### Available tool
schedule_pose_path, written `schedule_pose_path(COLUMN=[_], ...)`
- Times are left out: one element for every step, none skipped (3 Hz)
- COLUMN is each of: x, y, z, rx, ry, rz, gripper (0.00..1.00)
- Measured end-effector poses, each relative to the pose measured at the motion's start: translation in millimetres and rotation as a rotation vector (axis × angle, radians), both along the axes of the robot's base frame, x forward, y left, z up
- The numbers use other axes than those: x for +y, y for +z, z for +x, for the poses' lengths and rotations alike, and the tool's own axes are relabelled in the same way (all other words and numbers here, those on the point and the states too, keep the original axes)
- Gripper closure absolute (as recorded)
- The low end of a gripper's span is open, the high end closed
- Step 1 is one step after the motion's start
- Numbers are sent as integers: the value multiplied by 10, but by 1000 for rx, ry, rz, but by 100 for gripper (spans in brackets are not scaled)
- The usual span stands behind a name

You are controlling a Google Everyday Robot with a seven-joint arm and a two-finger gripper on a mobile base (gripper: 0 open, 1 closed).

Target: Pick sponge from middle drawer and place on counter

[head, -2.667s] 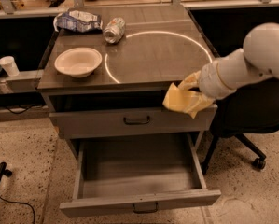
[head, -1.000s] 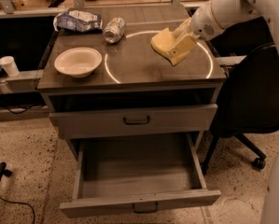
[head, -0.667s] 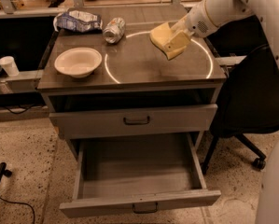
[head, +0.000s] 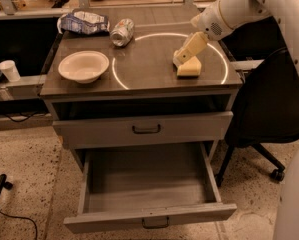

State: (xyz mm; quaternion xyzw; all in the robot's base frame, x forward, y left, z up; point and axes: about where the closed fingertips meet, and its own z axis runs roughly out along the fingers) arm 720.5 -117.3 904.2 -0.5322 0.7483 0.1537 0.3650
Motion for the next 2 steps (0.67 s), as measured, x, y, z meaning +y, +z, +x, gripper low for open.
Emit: schedule_pose_path(x=[-119,-126], y=[-30,-33], z=[17,18], rx=[-8,-9], ry=[-12,-12], rz=[-30,-32], gripper=[0,0])
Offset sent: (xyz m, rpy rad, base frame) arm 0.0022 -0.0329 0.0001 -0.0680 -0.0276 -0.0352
